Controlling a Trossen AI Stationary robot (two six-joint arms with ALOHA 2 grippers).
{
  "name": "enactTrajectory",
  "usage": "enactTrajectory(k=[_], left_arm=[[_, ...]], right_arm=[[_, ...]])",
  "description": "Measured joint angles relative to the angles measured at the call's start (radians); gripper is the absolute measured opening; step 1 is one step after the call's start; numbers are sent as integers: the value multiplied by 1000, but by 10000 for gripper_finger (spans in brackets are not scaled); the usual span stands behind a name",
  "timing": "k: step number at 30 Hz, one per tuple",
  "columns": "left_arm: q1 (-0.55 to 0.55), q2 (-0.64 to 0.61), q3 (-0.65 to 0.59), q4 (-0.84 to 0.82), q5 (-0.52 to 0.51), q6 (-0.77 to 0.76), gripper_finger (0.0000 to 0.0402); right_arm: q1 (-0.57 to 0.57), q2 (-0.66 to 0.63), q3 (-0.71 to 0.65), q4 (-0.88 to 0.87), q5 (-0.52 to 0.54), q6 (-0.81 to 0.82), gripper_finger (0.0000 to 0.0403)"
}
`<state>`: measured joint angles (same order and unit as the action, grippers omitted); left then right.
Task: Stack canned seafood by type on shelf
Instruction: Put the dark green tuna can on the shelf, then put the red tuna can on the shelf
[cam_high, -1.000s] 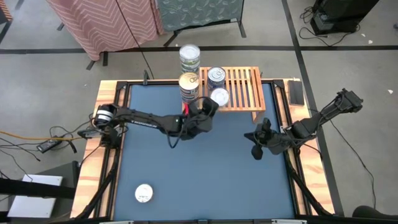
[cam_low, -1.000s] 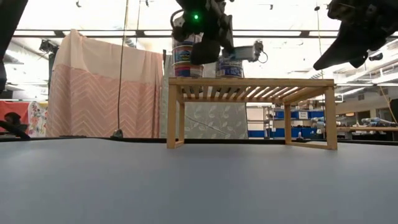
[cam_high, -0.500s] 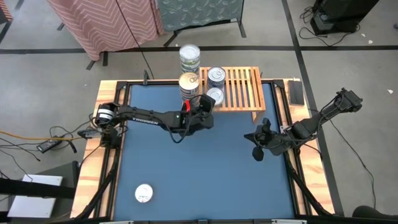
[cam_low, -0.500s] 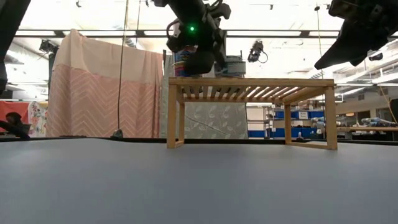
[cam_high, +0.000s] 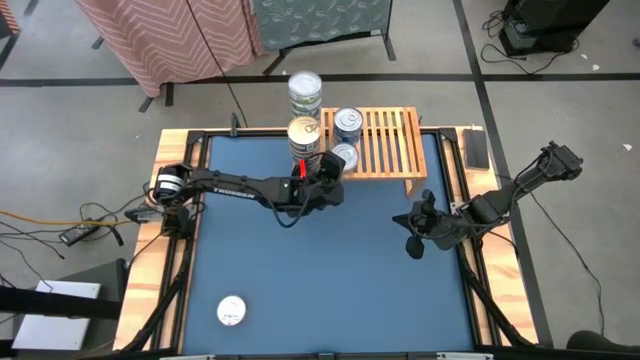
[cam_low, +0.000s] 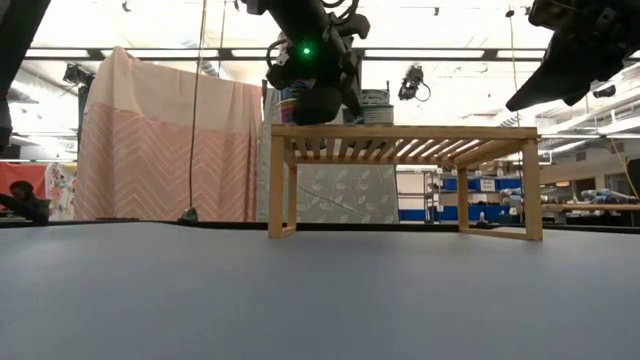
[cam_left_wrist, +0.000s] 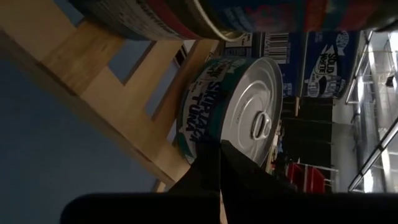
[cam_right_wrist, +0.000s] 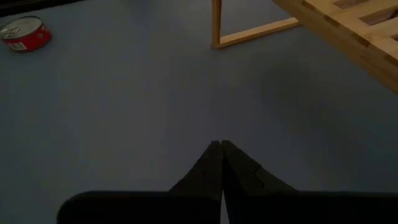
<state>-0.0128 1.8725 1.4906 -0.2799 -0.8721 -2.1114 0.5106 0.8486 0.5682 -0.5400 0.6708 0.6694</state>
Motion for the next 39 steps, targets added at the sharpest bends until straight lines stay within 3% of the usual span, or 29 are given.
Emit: enactTrajectory(k=[10, 18, 23, 27, 29, 31, 39], left_arm=[[1, 0, 0, 22, -9, 72, 36], [6, -4, 0, 153, 15, 261, 80], [-13, -55, 0, 295, 212, 653, 96], [-47, -139, 0, 355, 496, 1034, 95], [-77, -190, 0, 286, 585, 1092, 91], [-117, -246, 0, 160, 610, 1111, 82], [-355, -431, 1, -427, 516, 993, 13]], right_arm=[[0, 0, 0, 0, -1, -10, 26], [0, 0, 0, 0, -10, -18, 40], [0, 0, 0, 0, -44, -19, 40], [0, 4, 0, 12, -92, -49, 39], [0, 25, 0, 37, -104, -64, 37], [0, 62, 0, 83, -118, -69, 30], [-3, 326, 0, 441, -170, -168, 4]])
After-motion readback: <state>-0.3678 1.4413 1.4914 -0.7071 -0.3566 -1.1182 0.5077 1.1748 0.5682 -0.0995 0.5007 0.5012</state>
